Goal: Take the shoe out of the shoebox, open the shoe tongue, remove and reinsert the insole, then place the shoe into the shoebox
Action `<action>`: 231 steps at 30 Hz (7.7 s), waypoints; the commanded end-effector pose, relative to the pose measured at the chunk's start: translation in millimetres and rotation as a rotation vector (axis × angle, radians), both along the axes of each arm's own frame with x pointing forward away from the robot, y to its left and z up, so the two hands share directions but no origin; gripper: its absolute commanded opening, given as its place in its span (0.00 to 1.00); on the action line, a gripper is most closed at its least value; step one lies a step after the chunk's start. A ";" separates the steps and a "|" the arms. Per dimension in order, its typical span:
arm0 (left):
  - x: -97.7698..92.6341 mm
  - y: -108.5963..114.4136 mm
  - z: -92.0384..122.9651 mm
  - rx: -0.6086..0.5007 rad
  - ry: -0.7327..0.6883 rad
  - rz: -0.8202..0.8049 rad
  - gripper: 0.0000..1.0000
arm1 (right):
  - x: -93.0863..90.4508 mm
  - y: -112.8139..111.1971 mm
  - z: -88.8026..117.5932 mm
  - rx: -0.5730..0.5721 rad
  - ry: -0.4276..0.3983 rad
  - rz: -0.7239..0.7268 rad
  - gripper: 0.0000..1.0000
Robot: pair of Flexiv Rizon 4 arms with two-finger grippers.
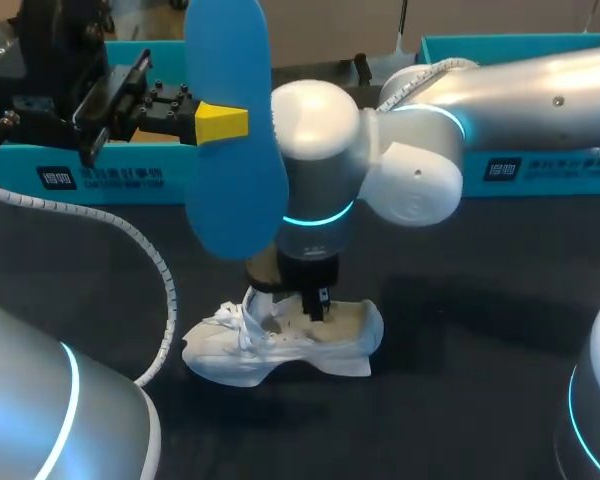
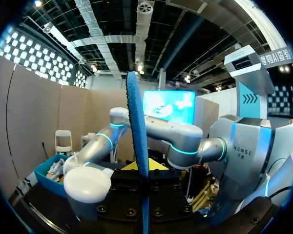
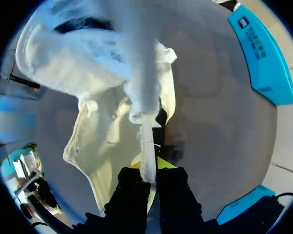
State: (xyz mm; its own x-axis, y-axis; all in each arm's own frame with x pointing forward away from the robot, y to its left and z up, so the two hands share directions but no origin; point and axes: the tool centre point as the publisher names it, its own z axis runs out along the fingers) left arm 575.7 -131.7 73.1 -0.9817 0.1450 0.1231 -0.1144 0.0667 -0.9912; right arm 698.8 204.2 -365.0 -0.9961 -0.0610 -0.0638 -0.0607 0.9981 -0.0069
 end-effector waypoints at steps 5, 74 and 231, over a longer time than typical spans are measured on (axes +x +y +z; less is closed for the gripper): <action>0.9 -0.9 -0.1 0.003 0.000 -0.002 0.00 | -7.7 -13.5 49.2 -0.006 -0.013 -0.085 0.00; 0.9 -0.9 -0.1 0.003 0.000 -0.002 0.00 | -7.8 -41.6 32.7 0.275 0.374 -1.363 0.00; 122.0 -30.5 -142.3 -0.165 -1.972 -0.095 0.00 | 76.8 -97.6 205.6 1.176 1.106 -1.278 1.00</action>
